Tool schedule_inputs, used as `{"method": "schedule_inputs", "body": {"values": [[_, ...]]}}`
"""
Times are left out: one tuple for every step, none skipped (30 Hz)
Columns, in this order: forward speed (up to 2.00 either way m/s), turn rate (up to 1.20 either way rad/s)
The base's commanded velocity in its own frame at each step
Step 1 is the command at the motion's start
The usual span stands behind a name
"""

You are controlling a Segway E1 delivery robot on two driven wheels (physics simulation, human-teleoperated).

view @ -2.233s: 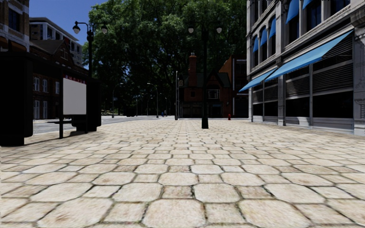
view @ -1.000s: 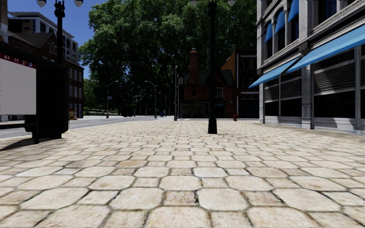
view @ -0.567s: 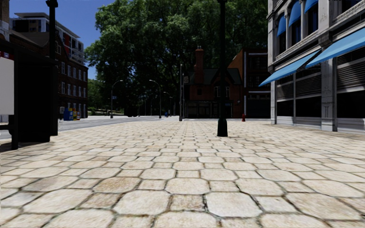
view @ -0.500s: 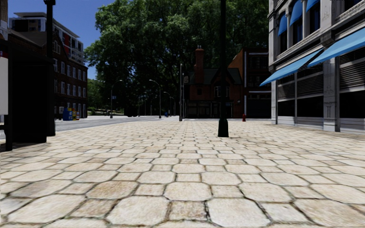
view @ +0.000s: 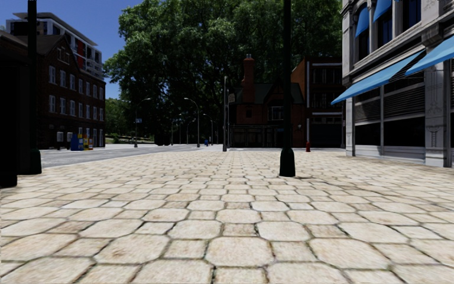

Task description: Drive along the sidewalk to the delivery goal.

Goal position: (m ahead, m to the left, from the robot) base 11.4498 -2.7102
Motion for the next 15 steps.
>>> {"method": "schedule_inputs", "body": {"values": [[2.00, 0.00], [2.00, 0.00], [2.00, 0.00], [2.00, 0.00], [2.00, 0.00], [2.00, 0.00], [2.00, 0.00], [1.99, 0.00], [1.99, 0.00], [1.98, 0.00], [1.98, 0.00], [1.97, 0.00], [1.97, 0.00], [1.96, 0.00], [1.95, 0.00]]}}
